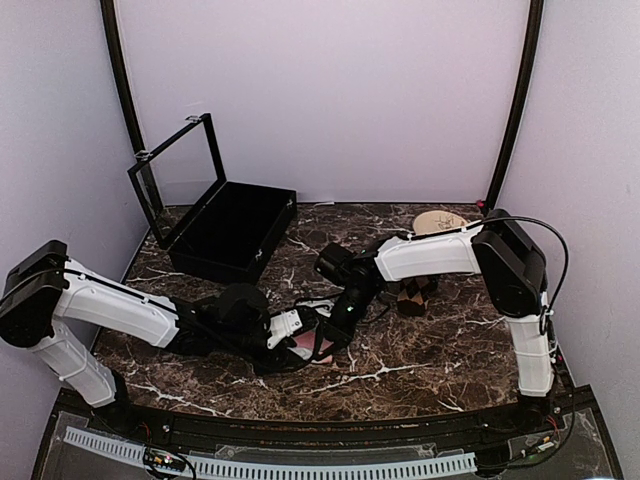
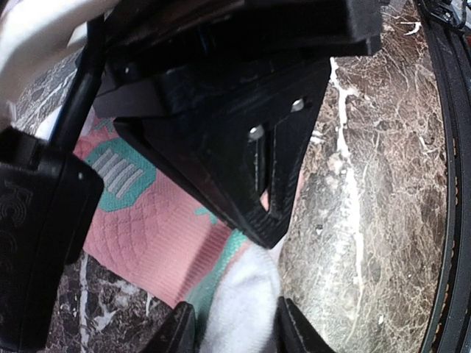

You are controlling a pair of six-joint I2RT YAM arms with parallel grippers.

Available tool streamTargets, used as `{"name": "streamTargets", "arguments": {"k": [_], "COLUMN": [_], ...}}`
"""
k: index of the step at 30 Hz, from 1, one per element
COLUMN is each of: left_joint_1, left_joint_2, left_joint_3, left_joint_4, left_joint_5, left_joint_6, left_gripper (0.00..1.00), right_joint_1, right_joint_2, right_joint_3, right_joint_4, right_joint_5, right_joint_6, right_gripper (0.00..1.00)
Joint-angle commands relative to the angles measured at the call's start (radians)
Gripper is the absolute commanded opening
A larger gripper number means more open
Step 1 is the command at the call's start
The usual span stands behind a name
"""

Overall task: Roll the socks
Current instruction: Roll the sock at the center of the board.

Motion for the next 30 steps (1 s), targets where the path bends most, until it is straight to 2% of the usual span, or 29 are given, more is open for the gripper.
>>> {"name": "streamTargets", "arguments": {"k": [1, 12, 24, 30], "left_joint_1": [-0.008, -0.008, -0.009, -0.008], "left_joint_2": [0.004, 0.017, 0.007, 0.017], "left_joint_3": [0.026, 0.048, 0.066, 0.088], "left_joint_4": [-0.040, -0.042, -0.052, -0.061], "left_joint_5": [-0.020, 0.023, 0.075, 0.089], "left_joint_6": [0.027, 0.042, 0.028, 0.005], "left_gripper": [0.37, 0.25, 0.20, 0.09], "right_joint_1": [-0.006, -0.005, -0.005, -0.004], "right_joint_2": [0.008, 0.024, 0.038, 0.040], "right_joint_3": [0.015, 0.032, 0.056, 0.058], "right_joint_4": [-0.018, -0.033, -0.048, -0.051], "right_joint_5": [-0.026, -0.026, -0.027, -0.019], "right_joint_6": [-0.011, -0.015, -0.012, -0.010], "right_gripper": [0.05, 0.05, 0.06, 0.08]}}
